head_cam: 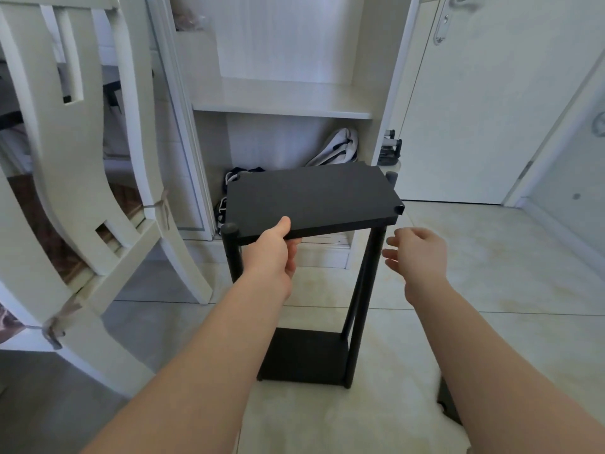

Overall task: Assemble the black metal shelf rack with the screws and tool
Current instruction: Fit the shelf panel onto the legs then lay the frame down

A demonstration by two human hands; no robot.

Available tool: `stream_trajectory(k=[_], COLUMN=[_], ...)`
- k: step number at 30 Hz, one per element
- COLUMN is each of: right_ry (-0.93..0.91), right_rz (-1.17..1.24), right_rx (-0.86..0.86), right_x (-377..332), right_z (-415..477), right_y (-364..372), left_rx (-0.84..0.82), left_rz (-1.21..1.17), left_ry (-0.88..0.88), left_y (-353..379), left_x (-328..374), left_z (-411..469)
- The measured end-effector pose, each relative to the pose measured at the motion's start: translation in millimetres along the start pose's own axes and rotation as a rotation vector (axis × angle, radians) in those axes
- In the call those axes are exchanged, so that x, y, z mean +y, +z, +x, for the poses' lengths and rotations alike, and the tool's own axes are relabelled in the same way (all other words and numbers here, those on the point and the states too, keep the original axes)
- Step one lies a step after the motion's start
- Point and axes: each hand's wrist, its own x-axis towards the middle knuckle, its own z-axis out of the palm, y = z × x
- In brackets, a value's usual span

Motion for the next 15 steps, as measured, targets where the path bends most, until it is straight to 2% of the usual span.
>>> stream_trajectory(k=[4,9,15], right_ry=[-0.088,-0.148,-0.210], right_rz=[-0.236,-0.303,-0.354], right_rx=[-0.123,-0.313,-0.246], right_x=[14.2,31.9,41.6], right_z=[15.5,27.5,37.3], right_y=[-10.8,-9.2,-7.8], left_rx=[-0.002,-0.018,-0.052], left_rz=[0.019,0.023,0.005], left_ry=[-0.001,-0.004,-0.024], left_y=[-1.4,-1.8,0.3], left_x=[-0.6,-2.5,-3.3], left_z=[2.1,1.4,0.5])
